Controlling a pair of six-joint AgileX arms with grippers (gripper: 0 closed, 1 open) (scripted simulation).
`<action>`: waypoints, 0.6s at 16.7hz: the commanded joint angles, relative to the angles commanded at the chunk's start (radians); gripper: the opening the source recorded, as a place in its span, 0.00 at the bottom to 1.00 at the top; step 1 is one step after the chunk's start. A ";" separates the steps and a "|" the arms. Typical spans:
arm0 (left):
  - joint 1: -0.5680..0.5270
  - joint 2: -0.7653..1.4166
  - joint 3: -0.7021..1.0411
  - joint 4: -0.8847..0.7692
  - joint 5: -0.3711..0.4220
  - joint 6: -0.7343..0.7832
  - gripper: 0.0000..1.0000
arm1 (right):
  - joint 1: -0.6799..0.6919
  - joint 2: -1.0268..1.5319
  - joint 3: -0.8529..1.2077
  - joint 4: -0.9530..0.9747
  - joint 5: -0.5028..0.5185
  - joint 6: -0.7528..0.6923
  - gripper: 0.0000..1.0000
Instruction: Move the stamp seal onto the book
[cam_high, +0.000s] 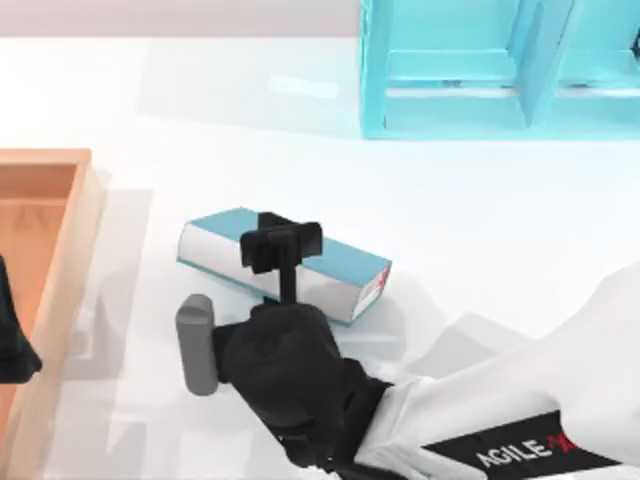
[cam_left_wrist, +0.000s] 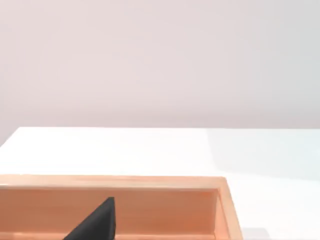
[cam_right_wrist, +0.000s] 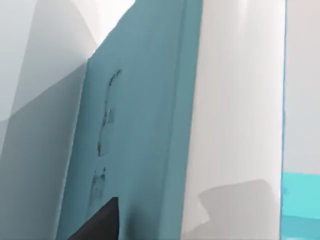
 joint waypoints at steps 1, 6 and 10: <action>0.000 0.000 0.000 0.000 0.000 0.000 1.00 | 0.000 0.000 0.000 0.000 0.000 0.000 1.00; 0.000 0.000 0.000 0.000 0.000 0.000 1.00 | 0.039 -0.009 -0.010 -0.040 0.033 0.038 1.00; 0.000 0.000 0.000 0.000 0.000 0.000 1.00 | 0.204 -0.056 -0.043 -0.224 0.165 0.193 1.00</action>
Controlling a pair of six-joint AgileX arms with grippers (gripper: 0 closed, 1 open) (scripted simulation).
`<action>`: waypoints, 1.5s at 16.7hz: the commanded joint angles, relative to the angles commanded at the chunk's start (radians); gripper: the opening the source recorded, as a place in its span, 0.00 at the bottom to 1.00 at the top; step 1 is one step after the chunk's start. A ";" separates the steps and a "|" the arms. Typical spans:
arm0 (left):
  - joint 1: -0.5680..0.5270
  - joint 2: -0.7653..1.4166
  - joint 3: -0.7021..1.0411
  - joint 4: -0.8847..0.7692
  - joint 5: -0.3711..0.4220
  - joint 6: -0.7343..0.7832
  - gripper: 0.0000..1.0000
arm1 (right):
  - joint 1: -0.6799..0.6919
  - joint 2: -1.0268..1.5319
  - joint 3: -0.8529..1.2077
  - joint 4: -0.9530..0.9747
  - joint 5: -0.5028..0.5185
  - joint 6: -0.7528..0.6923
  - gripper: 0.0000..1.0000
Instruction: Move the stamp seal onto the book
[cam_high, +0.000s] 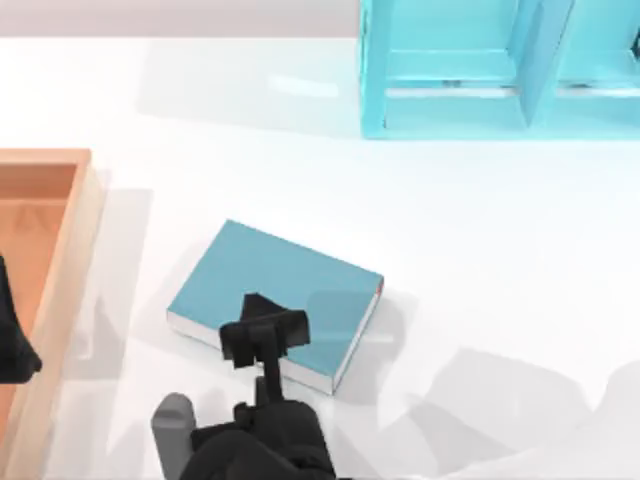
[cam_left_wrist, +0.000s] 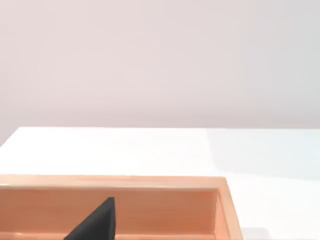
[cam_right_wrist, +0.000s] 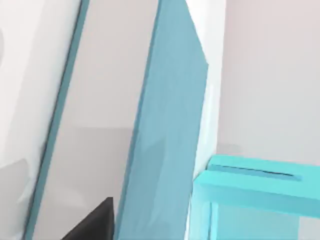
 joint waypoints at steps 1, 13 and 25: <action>0.000 0.000 0.000 0.000 0.000 0.000 1.00 | 0.048 -0.018 -0.009 -0.055 0.040 0.055 1.00; 0.000 0.000 0.000 0.000 0.000 0.000 1.00 | 0.180 -0.125 -0.056 -0.228 0.151 0.242 1.00; 0.000 0.000 0.000 0.000 0.000 0.000 1.00 | -0.573 -1.135 -0.667 -0.341 -0.564 0.601 1.00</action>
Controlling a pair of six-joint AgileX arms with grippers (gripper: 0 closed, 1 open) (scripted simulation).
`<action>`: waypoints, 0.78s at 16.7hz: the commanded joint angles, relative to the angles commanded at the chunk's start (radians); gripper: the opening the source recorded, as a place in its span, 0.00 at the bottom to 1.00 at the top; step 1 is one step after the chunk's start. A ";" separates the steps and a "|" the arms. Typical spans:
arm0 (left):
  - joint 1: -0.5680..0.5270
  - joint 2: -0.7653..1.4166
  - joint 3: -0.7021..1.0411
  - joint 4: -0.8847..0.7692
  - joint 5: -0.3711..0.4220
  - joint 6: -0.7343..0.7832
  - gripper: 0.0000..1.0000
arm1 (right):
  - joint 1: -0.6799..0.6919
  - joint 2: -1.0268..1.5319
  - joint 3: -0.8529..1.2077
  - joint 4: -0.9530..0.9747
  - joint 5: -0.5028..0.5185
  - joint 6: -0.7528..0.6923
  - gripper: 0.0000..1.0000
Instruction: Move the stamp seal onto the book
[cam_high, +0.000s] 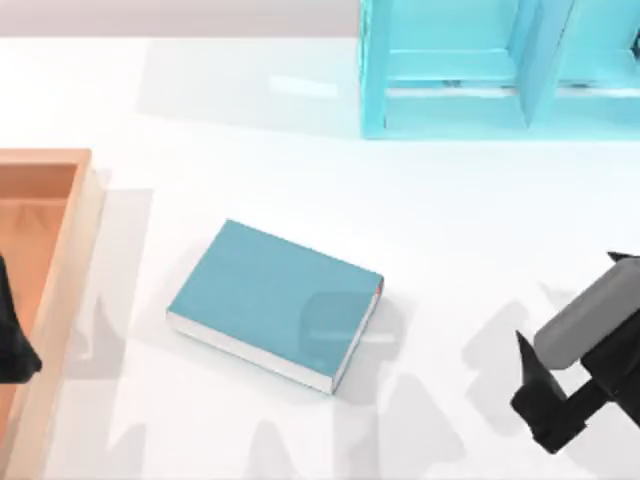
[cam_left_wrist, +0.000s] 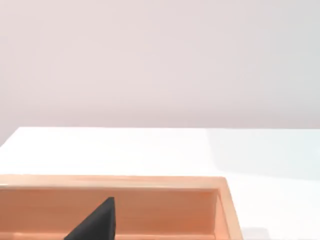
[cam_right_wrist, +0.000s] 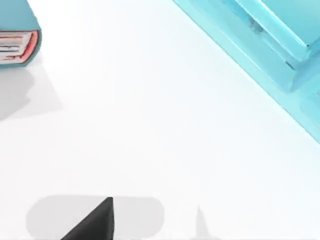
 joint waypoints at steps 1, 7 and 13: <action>0.000 0.000 0.000 0.000 0.000 0.000 1.00 | -0.088 -0.118 -0.046 -0.017 -0.064 0.043 1.00; 0.000 0.000 0.000 0.000 0.000 0.000 1.00 | -0.560 -0.676 -0.216 -0.106 -0.348 0.281 1.00; 0.000 0.000 0.000 0.000 0.000 0.000 1.00 | -0.742 -0.867 -0.237 -0.140 -0.434 0.389 1.00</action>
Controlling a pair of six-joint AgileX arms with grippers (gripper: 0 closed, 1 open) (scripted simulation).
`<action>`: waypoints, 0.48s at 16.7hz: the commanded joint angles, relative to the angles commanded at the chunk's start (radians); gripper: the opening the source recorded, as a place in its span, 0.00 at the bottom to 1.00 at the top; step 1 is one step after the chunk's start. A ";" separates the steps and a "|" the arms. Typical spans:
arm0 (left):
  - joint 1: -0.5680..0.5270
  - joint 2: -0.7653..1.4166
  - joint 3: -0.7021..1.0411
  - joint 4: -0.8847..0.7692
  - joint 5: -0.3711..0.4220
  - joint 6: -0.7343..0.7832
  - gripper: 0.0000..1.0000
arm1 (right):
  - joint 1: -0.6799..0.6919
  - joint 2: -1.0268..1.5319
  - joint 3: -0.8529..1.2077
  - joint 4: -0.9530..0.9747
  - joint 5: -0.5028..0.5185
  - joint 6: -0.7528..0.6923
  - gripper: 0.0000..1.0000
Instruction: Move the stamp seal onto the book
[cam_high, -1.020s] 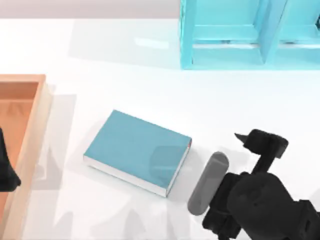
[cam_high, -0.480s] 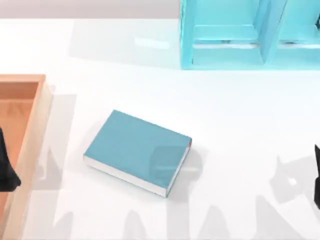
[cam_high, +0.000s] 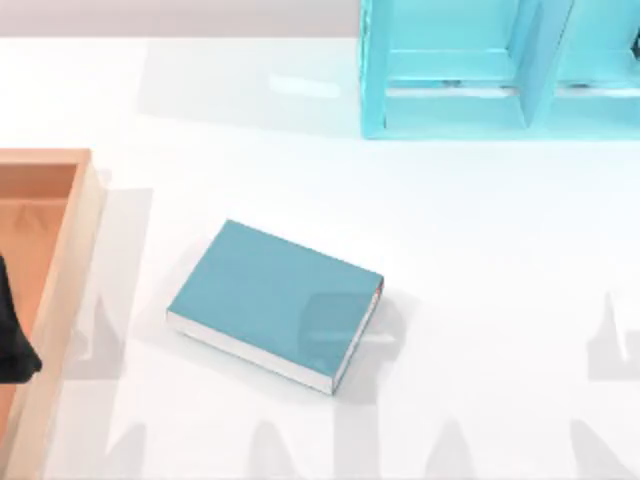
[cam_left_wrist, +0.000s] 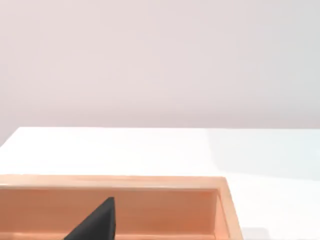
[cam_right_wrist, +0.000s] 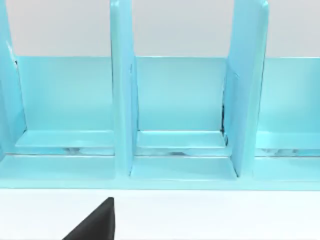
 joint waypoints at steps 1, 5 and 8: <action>0.000 0.000 0.000 0.000 0.000 0.000 1.00 | 0.000 0.000 0.000 0.000 0.000 0.000 1.00; 0.000 0.000 0.000 0.000 0.000 0.000 1.00 | 0.000 0.000 0.000 0.000 0.000 0.000 1.00; 0.017 0.049 0.062 -0.052 -0.002 0.018 1.00 | 0.000 0.000 0.000 0.000 0.000 0.000 1.00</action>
